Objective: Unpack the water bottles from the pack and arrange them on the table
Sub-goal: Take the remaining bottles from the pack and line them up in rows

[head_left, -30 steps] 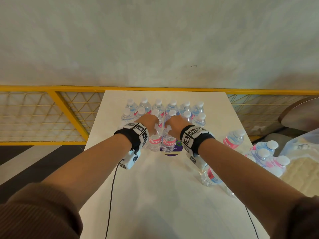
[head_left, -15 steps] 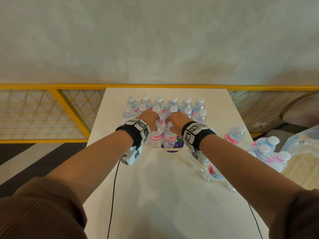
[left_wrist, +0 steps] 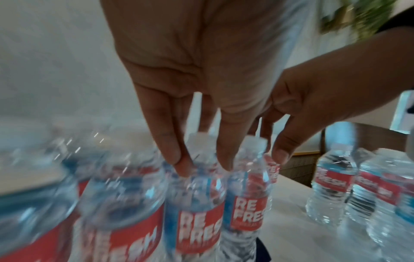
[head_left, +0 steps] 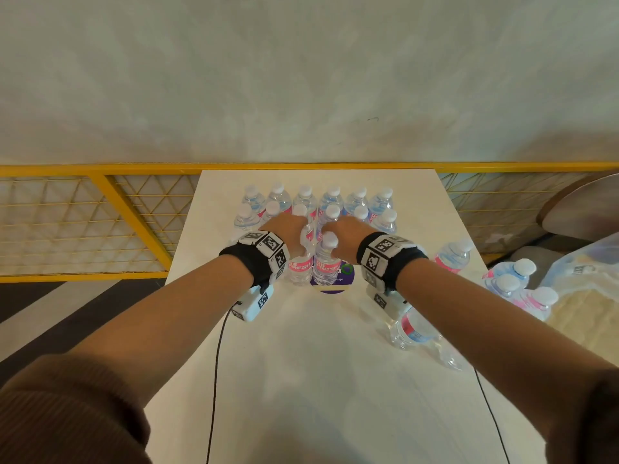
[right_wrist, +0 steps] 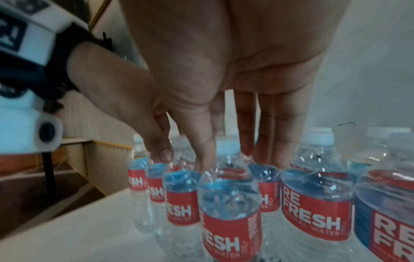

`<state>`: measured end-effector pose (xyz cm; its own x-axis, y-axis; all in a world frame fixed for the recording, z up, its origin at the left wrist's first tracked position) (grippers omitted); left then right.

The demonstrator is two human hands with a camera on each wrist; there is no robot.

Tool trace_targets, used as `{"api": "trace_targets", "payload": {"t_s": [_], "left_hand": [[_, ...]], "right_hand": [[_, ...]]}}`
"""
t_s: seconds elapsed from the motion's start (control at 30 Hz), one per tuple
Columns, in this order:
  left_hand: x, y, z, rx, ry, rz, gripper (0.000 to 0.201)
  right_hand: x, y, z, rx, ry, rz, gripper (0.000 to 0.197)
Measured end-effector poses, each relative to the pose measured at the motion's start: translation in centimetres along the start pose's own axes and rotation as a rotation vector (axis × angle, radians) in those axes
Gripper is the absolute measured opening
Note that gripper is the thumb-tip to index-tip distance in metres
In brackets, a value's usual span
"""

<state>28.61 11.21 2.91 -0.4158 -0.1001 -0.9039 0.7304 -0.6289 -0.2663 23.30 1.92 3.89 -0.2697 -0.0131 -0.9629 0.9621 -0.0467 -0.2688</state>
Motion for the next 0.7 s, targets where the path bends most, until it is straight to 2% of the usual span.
{"api": "trace_targets", "payload": {"t_s": [0.07, 0.17, 0.4, 0.57, 0.7], "left_hand": [[-1.1, -1.2, 1.4, 0.029, 0.0, 0.076, 0.057], [-1.0, -2.5, 5.3, 0.178, -0.017, 0.103, 0.054], [6.3, -4.0, 15.4, 0.464, -0.115, -0.193, 0.056], [11.2, -4.2, 19.6, 0.511, -0.102, -0.347, 0.065], [13.0, -4.1, 20.5, 0.537, -0.137, -0.401, 0.058]], "right_hand": [[-1.0, -1.8, 1.3, 0.01, 0.025, -0.004, 0.043], [-2.0, -5.2, 4.6, 0.059, 0.038, -0.022, 0.042], [1.0, -13.6, 12.0, 0.228, -0.023, -0.186, 0.036], [3.3, -17.5, 15.3, 0.357, 0.012, -0.216, 0.035], [5.2, -20.0, 17.0, 0.438, 0.014, -0.23, 0.037]]}}
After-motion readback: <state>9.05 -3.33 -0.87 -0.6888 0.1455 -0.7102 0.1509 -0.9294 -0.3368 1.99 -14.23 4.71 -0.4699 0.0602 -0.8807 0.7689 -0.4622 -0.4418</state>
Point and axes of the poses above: each hand's wrist, its own y-axis towards the middle knuckle, its own x-axis out of the palm, z = x × y, the point moved 7 cm from there along y, towards the middle knuckle, and after that the axes turned 12 degrees about -y, right-handed, at the moved point
